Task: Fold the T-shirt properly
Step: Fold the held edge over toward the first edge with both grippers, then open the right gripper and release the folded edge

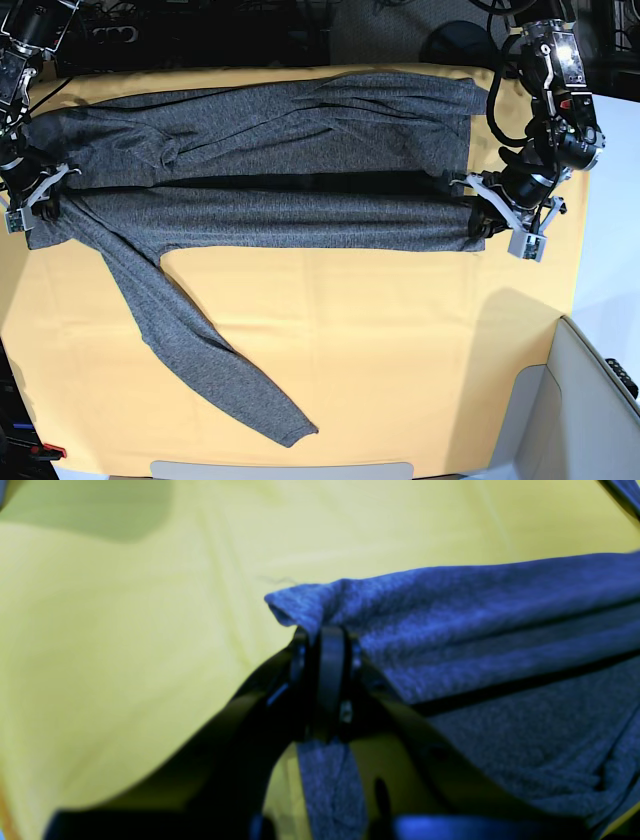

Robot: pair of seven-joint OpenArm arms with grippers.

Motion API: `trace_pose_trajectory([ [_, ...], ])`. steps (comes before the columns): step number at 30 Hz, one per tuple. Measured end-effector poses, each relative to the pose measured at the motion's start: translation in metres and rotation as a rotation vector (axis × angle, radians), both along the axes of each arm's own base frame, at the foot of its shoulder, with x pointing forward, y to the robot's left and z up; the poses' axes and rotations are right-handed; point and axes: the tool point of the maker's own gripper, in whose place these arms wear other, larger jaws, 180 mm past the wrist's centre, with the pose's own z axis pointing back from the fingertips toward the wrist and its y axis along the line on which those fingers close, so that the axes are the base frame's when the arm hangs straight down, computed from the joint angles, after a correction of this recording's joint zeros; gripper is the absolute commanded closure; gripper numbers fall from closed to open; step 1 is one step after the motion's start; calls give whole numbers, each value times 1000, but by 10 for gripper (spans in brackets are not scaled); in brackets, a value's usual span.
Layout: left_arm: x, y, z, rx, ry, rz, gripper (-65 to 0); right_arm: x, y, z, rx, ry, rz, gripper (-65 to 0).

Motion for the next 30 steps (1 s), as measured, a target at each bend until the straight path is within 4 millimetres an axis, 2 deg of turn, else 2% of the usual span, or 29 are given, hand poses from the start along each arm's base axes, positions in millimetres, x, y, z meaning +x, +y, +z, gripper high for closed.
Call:
trace_pose_trajectory([
  [7, -22, 3, -19, 22, 72, -14, -1, -7, -9, -13, 15, 41, -21, -1],
  [13, -23, 4, -23, 17, 79, -11, -1, -8, -9, -14, 15, 43, -21, -1],
  [22, -34, 13, -55, -7, 180, 20, -2, -8, -6, -16, 20, 47, -16, -9],
  [25, -34, 11, -57, -8, 184, 16, -46, -8, -6, -16, 19, 48, -16, -94],
  [27, -34, 6, -58, -4, 187, -2, -104, -8, -7, -16, 15, 50, -20, -172],
  [30, -35, 0, -61, 0, 196, -21, -192, -9, -7, -17, 15, 53, -20, -244],
])
